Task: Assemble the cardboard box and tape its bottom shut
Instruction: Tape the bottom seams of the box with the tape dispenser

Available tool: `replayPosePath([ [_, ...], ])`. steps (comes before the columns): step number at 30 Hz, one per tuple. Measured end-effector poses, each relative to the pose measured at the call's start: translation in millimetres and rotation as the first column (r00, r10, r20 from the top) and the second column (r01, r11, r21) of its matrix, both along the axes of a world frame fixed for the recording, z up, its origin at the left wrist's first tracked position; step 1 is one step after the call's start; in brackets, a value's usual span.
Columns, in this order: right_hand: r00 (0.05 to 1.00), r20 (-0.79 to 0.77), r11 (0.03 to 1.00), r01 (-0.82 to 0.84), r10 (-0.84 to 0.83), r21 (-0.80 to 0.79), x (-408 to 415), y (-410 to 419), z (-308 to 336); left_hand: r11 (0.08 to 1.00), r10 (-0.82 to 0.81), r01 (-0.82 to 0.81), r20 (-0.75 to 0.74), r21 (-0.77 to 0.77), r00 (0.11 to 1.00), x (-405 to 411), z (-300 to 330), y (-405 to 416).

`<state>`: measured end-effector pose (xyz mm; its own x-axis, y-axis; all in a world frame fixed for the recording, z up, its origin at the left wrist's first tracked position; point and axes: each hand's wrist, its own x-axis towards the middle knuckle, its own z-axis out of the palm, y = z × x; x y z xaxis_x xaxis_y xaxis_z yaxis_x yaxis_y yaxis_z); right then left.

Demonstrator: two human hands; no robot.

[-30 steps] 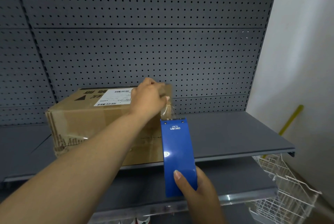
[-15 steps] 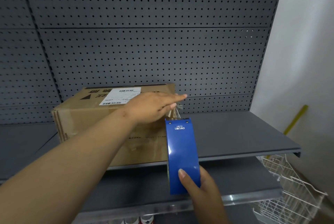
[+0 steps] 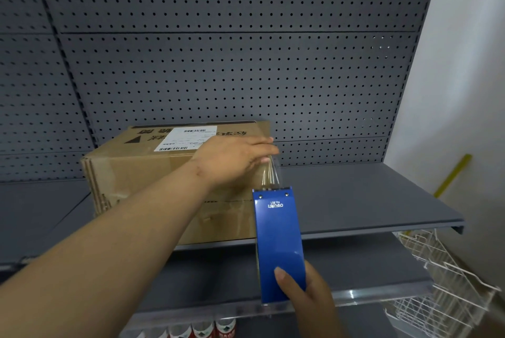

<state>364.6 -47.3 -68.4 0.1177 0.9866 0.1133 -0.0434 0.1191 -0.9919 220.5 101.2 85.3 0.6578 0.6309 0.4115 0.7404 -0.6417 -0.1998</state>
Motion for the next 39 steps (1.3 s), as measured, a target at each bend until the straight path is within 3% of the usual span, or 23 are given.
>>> replayPosePath([
  [13,0.998,-0.025,0.998,0.058,-0.058,0.003,-5.0,6.6,0.4,0.998,0.067,-0.067,0.032,-0.004,0.997,-2.1,-2.4,6.5],
  [18,0.997,-0.041,0.998,0.064,-0.064,-0.001,-8.9,5.9,12.2,0.953,0.102,-0.112,0.051,0.283,0.993,2.0,-11.5,9.2],
  [21,0.996,-0.052,0.997,0.078,-0.078,-0.002,-7.9,8.0,14.6,0.885,0.109,-0.202,0.235,0.420,0.966,4.5,-28.7,9.8],
  [25,0.995,-0.029,0.995,0.091,-0.092,-0.040,-7.3,9.4,10.3,0.881,0.141,-0.251,0.285,0.400,0.948,6.9,-41.4,8.1],
  [29,0.995,0.022,0.994,0.097,-0.095,-0.055,-5.1,9.0,6.9,0.858,0.166,-0.231,0.178,0.459,0.970,-0.2,-47.2,2.8],
  [39,0.996,0.009,0.996,0.086,-0.087,0.035,-8.0,22.8,41.6,0.899,0.303,-0.325,0.119,0.293,0.945,-10.0,-7.3,23.9],
])
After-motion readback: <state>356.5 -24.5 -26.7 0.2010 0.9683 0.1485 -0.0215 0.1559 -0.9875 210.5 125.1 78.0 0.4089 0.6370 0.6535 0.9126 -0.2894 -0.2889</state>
